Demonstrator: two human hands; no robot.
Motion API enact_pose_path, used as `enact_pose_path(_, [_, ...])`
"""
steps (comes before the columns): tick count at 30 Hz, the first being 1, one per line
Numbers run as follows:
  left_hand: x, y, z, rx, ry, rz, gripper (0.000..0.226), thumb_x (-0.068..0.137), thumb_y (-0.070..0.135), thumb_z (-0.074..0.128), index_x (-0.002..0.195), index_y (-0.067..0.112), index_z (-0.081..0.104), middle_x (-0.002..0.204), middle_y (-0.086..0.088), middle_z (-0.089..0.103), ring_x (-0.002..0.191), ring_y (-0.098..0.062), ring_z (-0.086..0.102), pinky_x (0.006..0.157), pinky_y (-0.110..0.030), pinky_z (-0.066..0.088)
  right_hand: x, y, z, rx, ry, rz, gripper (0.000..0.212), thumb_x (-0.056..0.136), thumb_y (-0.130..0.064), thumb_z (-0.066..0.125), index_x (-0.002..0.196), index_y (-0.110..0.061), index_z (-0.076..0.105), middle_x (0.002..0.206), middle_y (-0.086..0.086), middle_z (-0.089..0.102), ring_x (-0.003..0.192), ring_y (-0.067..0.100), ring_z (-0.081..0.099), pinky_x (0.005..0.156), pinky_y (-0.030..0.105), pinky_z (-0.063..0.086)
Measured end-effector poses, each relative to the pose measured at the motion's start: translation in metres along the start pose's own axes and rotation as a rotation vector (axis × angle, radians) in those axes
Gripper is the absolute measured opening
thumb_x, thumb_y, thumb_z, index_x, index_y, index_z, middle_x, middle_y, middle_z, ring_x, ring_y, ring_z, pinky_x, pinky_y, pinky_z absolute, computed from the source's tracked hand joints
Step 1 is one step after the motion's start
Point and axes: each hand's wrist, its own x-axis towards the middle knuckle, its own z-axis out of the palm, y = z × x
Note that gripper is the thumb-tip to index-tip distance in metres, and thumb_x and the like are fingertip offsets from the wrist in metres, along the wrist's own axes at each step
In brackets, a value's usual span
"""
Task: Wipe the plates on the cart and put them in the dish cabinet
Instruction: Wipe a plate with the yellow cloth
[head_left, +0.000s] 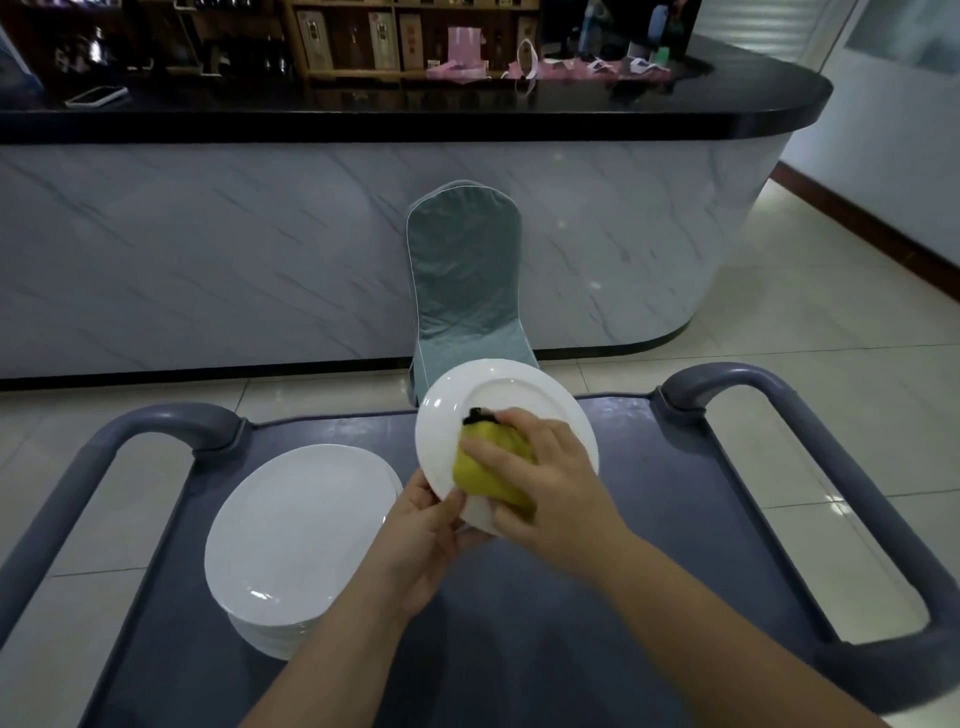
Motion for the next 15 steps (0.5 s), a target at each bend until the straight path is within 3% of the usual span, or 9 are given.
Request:
enact_pose_path(2, [-0.002, 0.0, -0.005, -0.012, 0.001, -0.014, 0.041, 0.082, 0.007, 0.056, 0.123, 0.009, 0.054, 0.118, -0.014, 0.068, 0.1, -0.03, 0.068, 0.077, -0.047, 0.06, -0.018, 0.031, -0.01, -0.005, 0.032, 0.065, 0.056, 0.076, -0.034, 0.058, 0.132, -0.034, 0.057, 0.139, 0.004, 0.044, 0.116, 0.025, 0.043, 0.103, 0.045, 0.038])
enact_pose_path(4, [-0.005, -0.006, -0.005, 0.014, -0.005, -0.03, 0.041, 0.08, 0.005, 0.058, 0.121, 0.01, 0.055, 0.114, -0.009, 0.07, 0.097, -0.027, 0.07, 0.071, -0.042, 0.06, -0.017, 0.057, -0.017, 0.023, 0.134, 0.318, 0.057, 0.076, -0.03, 0.059, 0.133, -0.034, 0.057, 0.137, 0.003, 0.044, 0.117, 0.022, 0.039, 0.102, 0.052, 0.04])
enact_pose_path(6, [-0.006, -0.01, -0.002, 0.077, -0.014, -0.04, 0.043, 0.082, 0.003, 0.067, 0.122, 0.012, 0.055, 0.114, -0.007, 0.071, 0.099, -0.028, 0.069, 0.076, -0.046, 0.059, 0.004, 0.058, -0.016, 0.067, 0.21, 0.458, 0.056, 0.078, -0.028, 0.059, 0.134, -0.034, 0.056, 0.137, 0.003, 0.042, 0.118, 0.022, 0.037, 0.106, 0.049, 0.037])
enact_pose_path(9, [-0.002, -0.005, 0.001, 0.133, -0.016, 0.003, 0.047, 0.081, 0.003, 0.07, 0.125, 0.012, 0.054, 0.119, -0.011, 0.068, 0.107, -0.034, 0.066, 0.086, -0.053, 0.055, 0.03, 0.022, -0.002, 0.066, 0.17, 0.301, 0.052, 0.084, -0.038, 0.058, 0.136, -0.037, 0.053, 0.144, -0.002, 0.03, 0.121, 0.026, 0.034, 0.106, 0.038, 0.029])
enact_pose_path(13, [0.002, 0.006, -0.01, 0.099, -0.003, 0.032, 0.046, 0.081, 0.003, 0.059, 0.126, 0.012, 0.054, 0.119, -0.013, 0.068, 0.108, -0.033, 0.066, 0.086, -0.05, 0.056, -0.017, 0.02, 0.002, 0.024, 0.032, 0.009, 0.057, 0.077, -0.033, 0.059, 0.134, -0.038, 0.051, 0.142, 0.001, 0.038, 0.117, 0.031, 0.045, 0.104, 0.041, 0.036])
enact_pose_path(15, [0.0, 0.002, -0.01, 0.119, -0.004, 0.011, 0.046, 0.08, 0.001, 0.063, 0.124, 0.012, 0.055, 0.118, -0.011, 0.068, 0.104, -0.03, 0.067, 0.081, -0.049, 0.058, -0.031, 0.047, -0.007, -0.013, 0.104, 0.075, 0.056, 0.076, -0.031, 0.06, 0.131, -0.037, 0.053, 0.138, 0.002, 0.04, 0.115, 0.028, 0.043, 0.1, 0.048, 0.041])
